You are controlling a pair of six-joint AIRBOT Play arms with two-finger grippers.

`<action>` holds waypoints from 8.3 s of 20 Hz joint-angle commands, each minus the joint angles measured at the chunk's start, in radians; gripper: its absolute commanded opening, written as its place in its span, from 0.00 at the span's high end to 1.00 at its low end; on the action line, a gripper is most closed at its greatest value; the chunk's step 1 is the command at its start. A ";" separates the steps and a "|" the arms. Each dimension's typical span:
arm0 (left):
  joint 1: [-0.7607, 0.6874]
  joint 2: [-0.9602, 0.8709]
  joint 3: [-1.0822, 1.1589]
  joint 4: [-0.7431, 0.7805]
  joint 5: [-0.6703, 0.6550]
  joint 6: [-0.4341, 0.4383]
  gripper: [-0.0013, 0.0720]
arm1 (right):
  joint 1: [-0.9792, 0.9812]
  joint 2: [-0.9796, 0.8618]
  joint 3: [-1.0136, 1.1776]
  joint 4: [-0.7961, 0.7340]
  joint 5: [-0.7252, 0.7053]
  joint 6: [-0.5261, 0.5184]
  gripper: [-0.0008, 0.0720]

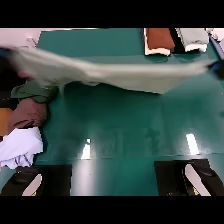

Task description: Fold the shirts.

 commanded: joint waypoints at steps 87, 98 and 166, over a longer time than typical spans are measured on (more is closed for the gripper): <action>0.014 -0.192 -0.938 -0.163 -0.169 0.031 0.95 | -0.192 -0.259 -0.879 -0.192 0.144 0.053 0.32; 0.014 0.013 -0.902 -0.001 -0.422 -0.036 0.95 | 0.076 -0.097 -0.698 -0.352 0.319 0.054 0.97; -0.432 -1.123 0.175 -0.042 0.049 -0.095 0.95 | 0.555 -0.526 0.288 0.206 0.113 0.082 0.97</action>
